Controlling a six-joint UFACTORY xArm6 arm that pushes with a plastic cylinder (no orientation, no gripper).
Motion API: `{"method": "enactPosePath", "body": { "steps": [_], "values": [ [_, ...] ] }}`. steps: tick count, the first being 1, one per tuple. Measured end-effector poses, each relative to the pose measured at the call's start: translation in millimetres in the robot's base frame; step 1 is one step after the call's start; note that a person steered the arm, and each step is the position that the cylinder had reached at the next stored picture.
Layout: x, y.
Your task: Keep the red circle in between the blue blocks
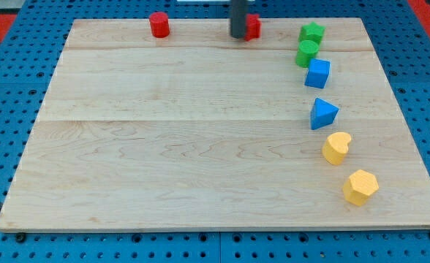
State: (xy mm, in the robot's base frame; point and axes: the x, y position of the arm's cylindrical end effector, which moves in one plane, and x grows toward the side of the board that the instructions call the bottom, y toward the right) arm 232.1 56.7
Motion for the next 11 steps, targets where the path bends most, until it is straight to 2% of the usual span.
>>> {"method": "enactPosePath", "body": {
  "steps": [2, 5, 7, 8, 9, 10, 11],
  "values": [
    [-15.8, -73.4],
    [-24.4, 96.9],
    [-39.4, 13.4],
    [-26.5, -14.1],
    [46.9, -40.3],
    [75.0, -143.0],
    [25.8, -238.6]
  ]
}}
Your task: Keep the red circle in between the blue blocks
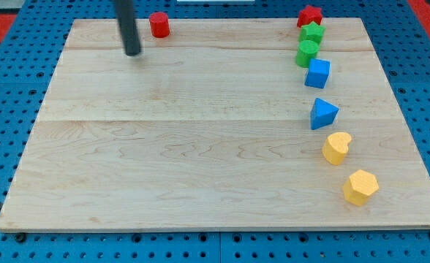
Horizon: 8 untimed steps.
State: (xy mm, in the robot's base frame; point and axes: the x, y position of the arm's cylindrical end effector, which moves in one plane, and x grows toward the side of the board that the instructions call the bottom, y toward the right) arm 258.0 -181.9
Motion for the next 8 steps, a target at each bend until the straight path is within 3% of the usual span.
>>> {"method": "enactPosePath", "body": {
  "steps": [1, 2, 4, 5, 7, 8],
  "values": [
    [-52.8, -11.2],
    [-66.8, -3.1],
    [-44.8, 88.2],
    [14.6, 120.6],
    [-10.5, 16.8],
    [-49.5, 53.0]
  ]
}}
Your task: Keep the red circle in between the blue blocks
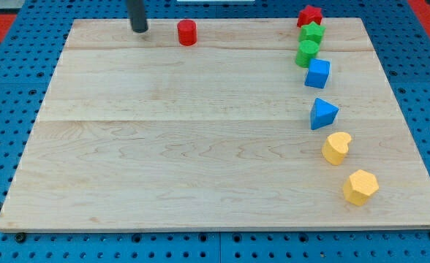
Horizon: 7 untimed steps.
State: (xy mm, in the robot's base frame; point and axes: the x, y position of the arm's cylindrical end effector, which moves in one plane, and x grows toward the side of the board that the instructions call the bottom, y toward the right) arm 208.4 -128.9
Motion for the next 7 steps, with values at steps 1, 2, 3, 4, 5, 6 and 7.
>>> {"method": "enactPosePath", "body": {
  "steps": [1, 2, 3, 4, 5, 6, 7],
  "values": [
    [7.7, 45.9],
    [64.7, 125.3],
    [59.4, 115.5],
    [44.6, 124.4],
    [45.6, 150.1],
    [97.6, 160.8],
    [116.5, 165.5]
  ]
}}
